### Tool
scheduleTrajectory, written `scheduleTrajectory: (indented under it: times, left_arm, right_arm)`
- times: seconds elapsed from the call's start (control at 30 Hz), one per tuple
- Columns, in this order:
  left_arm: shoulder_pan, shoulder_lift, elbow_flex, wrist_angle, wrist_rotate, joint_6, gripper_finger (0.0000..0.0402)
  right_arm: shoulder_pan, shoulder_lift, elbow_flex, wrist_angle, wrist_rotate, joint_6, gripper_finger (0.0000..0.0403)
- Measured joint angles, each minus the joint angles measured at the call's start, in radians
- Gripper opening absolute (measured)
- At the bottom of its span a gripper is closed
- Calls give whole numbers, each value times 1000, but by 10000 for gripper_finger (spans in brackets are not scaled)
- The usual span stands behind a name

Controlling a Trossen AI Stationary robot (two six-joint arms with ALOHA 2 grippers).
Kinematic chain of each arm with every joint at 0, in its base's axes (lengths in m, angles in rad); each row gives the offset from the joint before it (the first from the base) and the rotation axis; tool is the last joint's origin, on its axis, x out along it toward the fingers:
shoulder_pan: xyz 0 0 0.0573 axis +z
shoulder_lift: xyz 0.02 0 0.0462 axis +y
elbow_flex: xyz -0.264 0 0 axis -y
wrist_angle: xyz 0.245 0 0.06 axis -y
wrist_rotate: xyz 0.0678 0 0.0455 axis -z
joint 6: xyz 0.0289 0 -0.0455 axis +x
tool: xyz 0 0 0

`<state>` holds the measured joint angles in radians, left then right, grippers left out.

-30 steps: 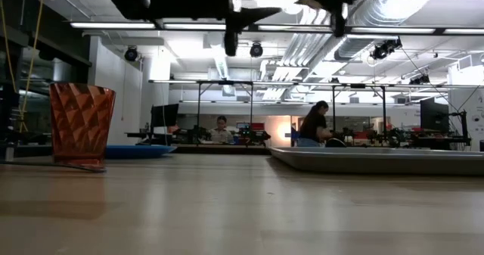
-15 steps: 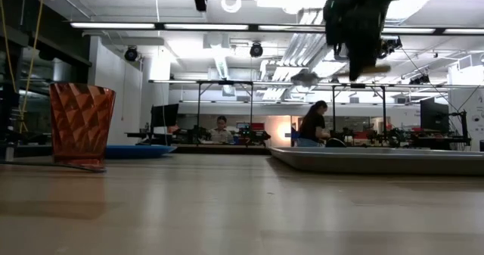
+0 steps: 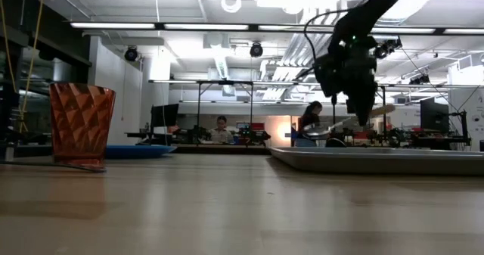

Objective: Pick and place plate/cup/fork/spoon on tray
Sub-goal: Put the yellow spoon on the gray serving tray

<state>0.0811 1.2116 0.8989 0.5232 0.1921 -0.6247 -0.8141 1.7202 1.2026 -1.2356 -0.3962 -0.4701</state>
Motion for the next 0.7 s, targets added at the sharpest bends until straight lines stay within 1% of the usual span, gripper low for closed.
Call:
scheduleTrajectory:
  times: [0.2, 0.33, 0.47, 0.57, 0.63, 0.7]
  left_arm:
    - [-12, 0, 0, 2, -2, -11, 135]
    - [-12, 0, 0, 1, -2, -40, 135]
    - [-12, 0, 0, 1, -2, -44, 135]
    - [-12, 0, 0, 1, -2, -44, 135]
    - [-12, 0, 0, 1, -3, -44, 135]
    - [-12, 0, 0, 1, -10, -44, 135]
  right_arm:
    - [-36, 80, 0, -23, 3, -79, 11]
    - [-63, 123, 0, -26, 7, -88, 11]
    - [-74, 145, -1, -19, 45, -91, 12]
    - [-74, 145, -1, 1, 84, -91, 34]
    - [-73, 145, 2, 23, 91, -85, 51]
    - [-73, 144, 9, 49, 93, -70, 58]
